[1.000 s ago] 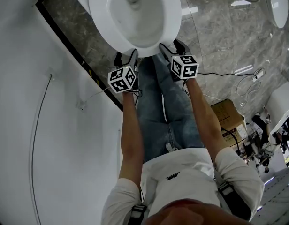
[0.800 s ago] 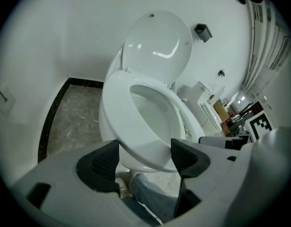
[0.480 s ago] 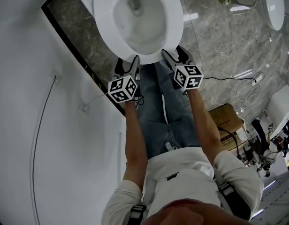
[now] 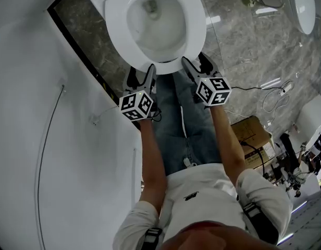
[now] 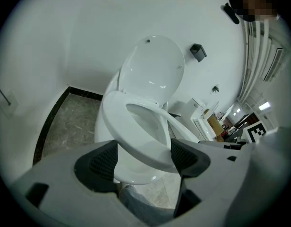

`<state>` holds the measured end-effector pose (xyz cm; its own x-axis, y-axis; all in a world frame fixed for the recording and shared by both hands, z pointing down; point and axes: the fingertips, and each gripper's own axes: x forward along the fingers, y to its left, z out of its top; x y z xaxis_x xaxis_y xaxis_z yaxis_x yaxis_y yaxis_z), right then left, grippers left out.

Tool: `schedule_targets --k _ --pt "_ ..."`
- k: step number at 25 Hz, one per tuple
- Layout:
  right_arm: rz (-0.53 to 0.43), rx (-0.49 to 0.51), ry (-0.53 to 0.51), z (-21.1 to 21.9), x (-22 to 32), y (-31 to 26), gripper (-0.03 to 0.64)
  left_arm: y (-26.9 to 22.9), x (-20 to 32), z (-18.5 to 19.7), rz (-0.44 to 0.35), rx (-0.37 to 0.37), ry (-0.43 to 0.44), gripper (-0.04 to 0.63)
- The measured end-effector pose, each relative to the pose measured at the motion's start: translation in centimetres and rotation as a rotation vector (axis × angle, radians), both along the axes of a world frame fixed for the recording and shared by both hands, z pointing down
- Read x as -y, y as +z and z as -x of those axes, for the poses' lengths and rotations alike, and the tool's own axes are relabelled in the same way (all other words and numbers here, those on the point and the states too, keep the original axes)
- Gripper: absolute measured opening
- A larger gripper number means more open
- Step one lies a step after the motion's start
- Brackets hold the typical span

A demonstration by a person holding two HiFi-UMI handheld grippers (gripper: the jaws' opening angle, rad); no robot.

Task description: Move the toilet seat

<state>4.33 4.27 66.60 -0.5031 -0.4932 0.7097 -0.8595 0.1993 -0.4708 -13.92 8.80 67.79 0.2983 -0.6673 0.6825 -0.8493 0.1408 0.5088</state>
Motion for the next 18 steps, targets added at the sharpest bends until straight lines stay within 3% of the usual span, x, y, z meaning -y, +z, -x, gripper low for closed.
schedule_targets --k 18 --pt "-0.04 0.048 0.065 0.4 2.0 -4.6 0.311 -4.4 1.6 0.6 -0.015 -0.045 -0.071 0.331"
